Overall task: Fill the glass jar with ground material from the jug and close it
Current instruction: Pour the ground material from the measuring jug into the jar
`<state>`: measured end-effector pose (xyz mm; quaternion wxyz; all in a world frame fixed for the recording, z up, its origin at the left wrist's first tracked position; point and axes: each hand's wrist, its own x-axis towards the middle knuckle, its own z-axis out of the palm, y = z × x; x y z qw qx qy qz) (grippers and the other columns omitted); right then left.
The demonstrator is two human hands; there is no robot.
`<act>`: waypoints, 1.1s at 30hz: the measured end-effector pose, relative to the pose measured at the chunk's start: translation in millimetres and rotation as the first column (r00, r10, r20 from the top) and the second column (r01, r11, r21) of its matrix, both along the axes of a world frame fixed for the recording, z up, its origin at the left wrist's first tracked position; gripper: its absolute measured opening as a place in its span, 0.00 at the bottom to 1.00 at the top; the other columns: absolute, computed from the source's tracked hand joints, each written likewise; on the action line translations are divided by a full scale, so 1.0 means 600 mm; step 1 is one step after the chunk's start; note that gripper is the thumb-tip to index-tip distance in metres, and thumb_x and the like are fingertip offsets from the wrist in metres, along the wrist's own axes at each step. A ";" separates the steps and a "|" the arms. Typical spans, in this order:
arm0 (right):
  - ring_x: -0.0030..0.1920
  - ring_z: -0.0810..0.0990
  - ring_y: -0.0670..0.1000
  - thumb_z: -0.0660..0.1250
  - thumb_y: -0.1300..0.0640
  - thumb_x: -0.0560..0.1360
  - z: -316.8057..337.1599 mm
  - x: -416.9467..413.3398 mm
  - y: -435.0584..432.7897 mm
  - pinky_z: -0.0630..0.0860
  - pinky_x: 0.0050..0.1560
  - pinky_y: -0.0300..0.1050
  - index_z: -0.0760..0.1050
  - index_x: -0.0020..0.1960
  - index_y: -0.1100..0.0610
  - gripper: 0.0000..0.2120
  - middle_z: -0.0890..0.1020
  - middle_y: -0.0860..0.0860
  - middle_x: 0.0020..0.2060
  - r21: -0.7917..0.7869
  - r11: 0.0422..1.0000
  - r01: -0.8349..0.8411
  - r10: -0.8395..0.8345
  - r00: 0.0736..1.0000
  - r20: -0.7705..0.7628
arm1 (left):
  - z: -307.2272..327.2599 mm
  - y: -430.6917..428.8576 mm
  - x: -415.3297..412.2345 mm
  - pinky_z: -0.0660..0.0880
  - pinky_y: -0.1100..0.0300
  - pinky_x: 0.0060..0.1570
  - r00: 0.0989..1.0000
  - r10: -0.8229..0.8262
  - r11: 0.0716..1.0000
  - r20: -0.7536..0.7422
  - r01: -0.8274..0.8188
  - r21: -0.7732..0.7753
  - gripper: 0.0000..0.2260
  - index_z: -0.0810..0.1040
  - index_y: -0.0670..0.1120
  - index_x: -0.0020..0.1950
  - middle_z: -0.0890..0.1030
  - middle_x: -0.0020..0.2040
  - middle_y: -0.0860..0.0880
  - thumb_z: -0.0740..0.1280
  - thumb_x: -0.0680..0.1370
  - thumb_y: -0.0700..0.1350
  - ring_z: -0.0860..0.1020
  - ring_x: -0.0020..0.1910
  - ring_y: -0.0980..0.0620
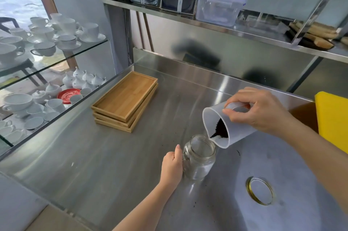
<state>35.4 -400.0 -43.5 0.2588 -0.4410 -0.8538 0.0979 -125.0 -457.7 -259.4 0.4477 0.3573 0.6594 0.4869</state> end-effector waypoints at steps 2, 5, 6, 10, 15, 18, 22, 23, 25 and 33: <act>0.35 0.71 0.50 0.67 0.46 0.62 -0.001 -0.002 -0.001 0.69 0.38 0.48 0.79 0.35 0.53 0.11 0.78 0.49 0.30 0.016 1.000 0.004 -0.004 1.000 0.014 | -0.002 -0.001 0.001 0.54 0.57 0.30 1.000 0.009 1.000 -0.003 -0.009 -0.008 0.21 0.52 0.49 0.28 0.56 0.24 0.54 0.55 0.77 0.54 0.54 0.25 0.54; 0.36 0.70 0.45 0.67 0.46 0.62 -0.002 -0.002 -0.001 0.67 0.36 0.46 0.79 0.35 0.53 0.11 0.76 0.47 0.28 0.027 1.000 0.002 -0.002 1.000 0.016 | 0.002 -0.002 0.002 0.55 0.56 0.29 1.000 0.012 1.000 -0.017 -0.012 -0.016 0.21 0.51 0.51 0.27 0.56 0.23 0.54 0.54 0.75 0.56 0.54 0.25 0.53; 0.36 0.70 0.42 0.68 0.46 0.62 -0.002 -0.003 0.000 0.66 0.35 0.45 0.80 0.35 0.54 0.11 0.75 0.46 0.28 0.031 1.000 0.001 -0.002 1.000 0.026 | 0.003 -0.002 0.003 0.55 0.56 0.30 1.000 0.011 1.000 -0.024 -0.011 -0.016 0.21 0.51 0.51 0.26 0.56 0.23 0.54 0.53 0.75 0.56 0.54 0.25 0.53; 0.35 0.69 0.38 0.75 0.52 0.64 0.000 -0.006 -0.003 0.64 0.34 0.43 0.80 0.37 0.54 0.07 0.72 0.44 0.27 0.057 0.998 0.013 -0.016 0.997 0.070 | 0.004 -0.002 0.004 0.55 0.55 0.31 0.999 0.014 1.000 -0.034 -0.014 -0.010 0.21 0.51 0.50 0.27 0.56 0.24 0.53 0.54 0.77 0.54 0.55 0.26 0.53; 0.35 0.68 0.44 0.76 0.54 0.63 0.005 -0.010 0.000 0.65 0.35 0.45 0.80 0.36 0.54 0.06 0.72 0.43 0.27 0.066 0.998 0.008 -0.014 0.995 0.095 | 0.006 -0.003 0.006 0.55 0.55 0.31 0.998 0.026 0.999 -0.053 -0.027 -0.019 0.22 0.51 0.49 0.28 0.56 0.24 0.52 0.54 0.80 0.51 0.55 0.25 0.53; 0.36 0.67 0.49 0.70 0.47 0.61 0.011 -0.014 0.000 0.68 0.35 0.47 0.79 0.34 0.52 0.09 0.73 0.46 0.27 0.096 0.995 -0.005 -0.007 0.993 0.114 | 0.007 -0.005 0.008 0.55 0.55 0.31 0.998 0.035 0.999 -0.060 -0.036 -0.017 0.23 0.51 0.49 0.27 0.56 0.23 0.53 0.54 0.80 0.52 0.55 0.25 0.53; 0.38 0.68 0.50 0.63 0.40 0.60 0.012 -0.016 0.000 0.67 0.35 0.46 0.78 0.34 0.50 0.14 0.73 0.47 0.27 0.117 0.993 -0.018 0.003 0.992 0.127 | 0.010 -0.006 0.010 0.56 0.55 0.31 0.997 0.050 0.999 -0.064 -0.051 -0.020 0.23 0.52 0.48 0.27 0.57 0.23 0.53 0.54 0.80 0.51 0.55 0.26 0.52; 0.38 0.67 0.50 0.64 0.41 0.60 0.012 -0.017 -0.001 0.66 0.35 0.45 0.78 0.34 0.50 0.14 0.72 0.44 0.26 0.118 0.993 -0.024 0.007 0.990 0.138 | 0.010 -0.006 0.010 0.56 0.55 0.32 0.996 0.052 0.998 -0.071 -0.054 -0.022 0.23 0.52 0.48 0.27 0.57 0.23 0.52 0.54 0.80 0.51 0.56 0.26 0.52; 0.37 0.67 0.50 0.67 0.44 0.61 0.011 -0.018 0.000 0.66 0.35 0.45 0.79 0.35 0.51 0.11 0.70 0.42 0.25 0.121 0.992 -0.025 0.006 0.988 0.155 | 0.012 -0.006 0.010 0.56 0.54 0.32 0.996 0.050 0.998 -0.077 -0.051 -0.023 0.23 0.52 0.48 0.27 0.57 0.24 0.51 0.54 0.80 0.51 0.56 0.27 0.51; 0.37 0.67 0.48 0.60 0.40 0.60 0.015 -0.021 -0.001 0.63 0.33 0.41 0.79 0.34 0.50 0.17 0.70 0.41 0.24 0.156 0.986 -0.063 0.039 0.988 0.152 | 0.013 -0.007 0.012 0.58 0.54 0.33 0.995 0.055 0.998 -0.083 -0.057 -0.031 0.23 0.52 0.47 0.27 0.58 0.25 0.49 0.54 0.80 0.51 0.57 0.28 0.50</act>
